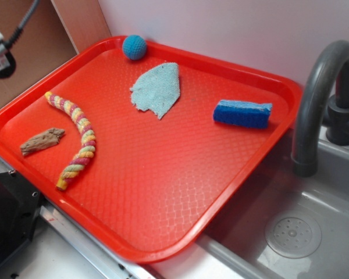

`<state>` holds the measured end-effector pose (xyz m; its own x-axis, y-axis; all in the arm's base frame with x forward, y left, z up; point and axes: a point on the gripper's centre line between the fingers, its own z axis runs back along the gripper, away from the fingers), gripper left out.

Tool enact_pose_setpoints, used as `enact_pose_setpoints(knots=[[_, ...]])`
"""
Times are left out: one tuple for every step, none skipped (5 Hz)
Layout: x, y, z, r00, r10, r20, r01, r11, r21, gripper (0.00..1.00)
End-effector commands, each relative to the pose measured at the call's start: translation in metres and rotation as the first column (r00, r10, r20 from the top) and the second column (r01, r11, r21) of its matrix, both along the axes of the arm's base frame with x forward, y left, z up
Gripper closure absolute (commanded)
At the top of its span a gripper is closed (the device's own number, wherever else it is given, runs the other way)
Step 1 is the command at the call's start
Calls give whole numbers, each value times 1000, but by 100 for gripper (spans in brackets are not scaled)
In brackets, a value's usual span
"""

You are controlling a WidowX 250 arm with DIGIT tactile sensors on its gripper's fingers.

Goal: Grab the wood chip.

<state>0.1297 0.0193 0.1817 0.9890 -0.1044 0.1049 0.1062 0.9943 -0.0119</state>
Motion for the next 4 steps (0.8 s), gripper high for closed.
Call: enact_pose_setpoints(knots=[[11, 34, -45, 994, -109, 28, 108, 994, 19, 0], [10, 41, -56, 992, -127, 28, 125, 991, 43, 0], [13, 46, -72, 989, -149, 13, 147, 984, 100, 0], [17, 52, -86, 987, -161, 2, 159, 980, 122, 0]])
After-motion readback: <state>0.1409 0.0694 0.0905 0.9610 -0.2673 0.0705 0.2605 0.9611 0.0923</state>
